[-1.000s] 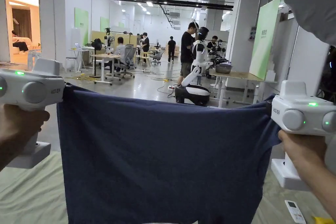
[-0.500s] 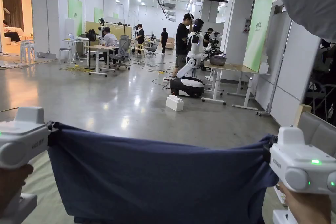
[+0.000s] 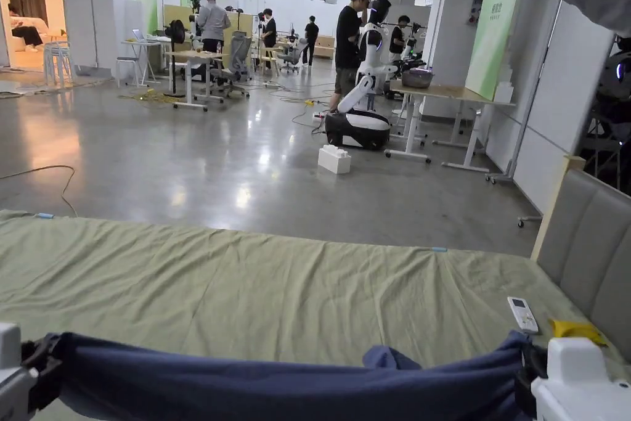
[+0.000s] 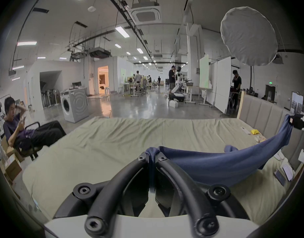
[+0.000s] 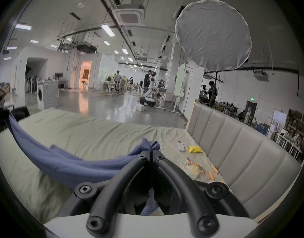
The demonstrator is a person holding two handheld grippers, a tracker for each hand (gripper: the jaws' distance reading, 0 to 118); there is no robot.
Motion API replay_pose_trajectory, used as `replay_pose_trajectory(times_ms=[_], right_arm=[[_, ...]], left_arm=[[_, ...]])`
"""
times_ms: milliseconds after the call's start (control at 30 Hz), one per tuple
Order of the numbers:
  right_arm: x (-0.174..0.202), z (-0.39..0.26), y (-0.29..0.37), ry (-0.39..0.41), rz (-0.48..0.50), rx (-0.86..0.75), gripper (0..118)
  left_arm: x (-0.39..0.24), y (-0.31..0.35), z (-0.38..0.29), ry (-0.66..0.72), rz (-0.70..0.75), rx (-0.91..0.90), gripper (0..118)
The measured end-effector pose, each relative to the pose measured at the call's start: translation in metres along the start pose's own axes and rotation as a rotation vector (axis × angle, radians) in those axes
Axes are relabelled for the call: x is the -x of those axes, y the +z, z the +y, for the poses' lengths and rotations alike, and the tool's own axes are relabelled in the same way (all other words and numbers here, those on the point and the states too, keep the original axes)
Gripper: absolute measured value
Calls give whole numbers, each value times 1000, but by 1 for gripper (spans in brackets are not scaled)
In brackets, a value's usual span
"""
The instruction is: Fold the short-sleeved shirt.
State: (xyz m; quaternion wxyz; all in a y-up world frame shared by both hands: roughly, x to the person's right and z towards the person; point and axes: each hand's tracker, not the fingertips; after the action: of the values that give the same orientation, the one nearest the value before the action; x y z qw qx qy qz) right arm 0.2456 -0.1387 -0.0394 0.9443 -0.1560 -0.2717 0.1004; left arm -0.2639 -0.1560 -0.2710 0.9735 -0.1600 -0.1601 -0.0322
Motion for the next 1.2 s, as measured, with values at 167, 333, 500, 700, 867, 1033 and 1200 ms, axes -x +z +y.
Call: replay_pose_trajectory(times_ms=[167,333,500,700,867,1033,1200], right_arm=[[2,-57,29,-28,26,114,3],[9,-108,47,-54,54,257,3],[21,-146,54,-13,90,386,3],[32,-179,47,31,112,527,3],[39,-190,38,43,107,607,3],[45,-190,38,41,80,607,43],[48,-168,39,-86,88,452,86]], left_arm=[[2,30,-47,30,-22,98,6],[-5,39,-93,-23,-55,265,6],[3,29,-139,-69,-47,397,6],[8,13,-170,-32,-23,553,6],[3,1,-181,-51,-13,633,6],[1,-3,-179,-52,2,632,26],[-10,2,-156,-46,-43,469,66]])
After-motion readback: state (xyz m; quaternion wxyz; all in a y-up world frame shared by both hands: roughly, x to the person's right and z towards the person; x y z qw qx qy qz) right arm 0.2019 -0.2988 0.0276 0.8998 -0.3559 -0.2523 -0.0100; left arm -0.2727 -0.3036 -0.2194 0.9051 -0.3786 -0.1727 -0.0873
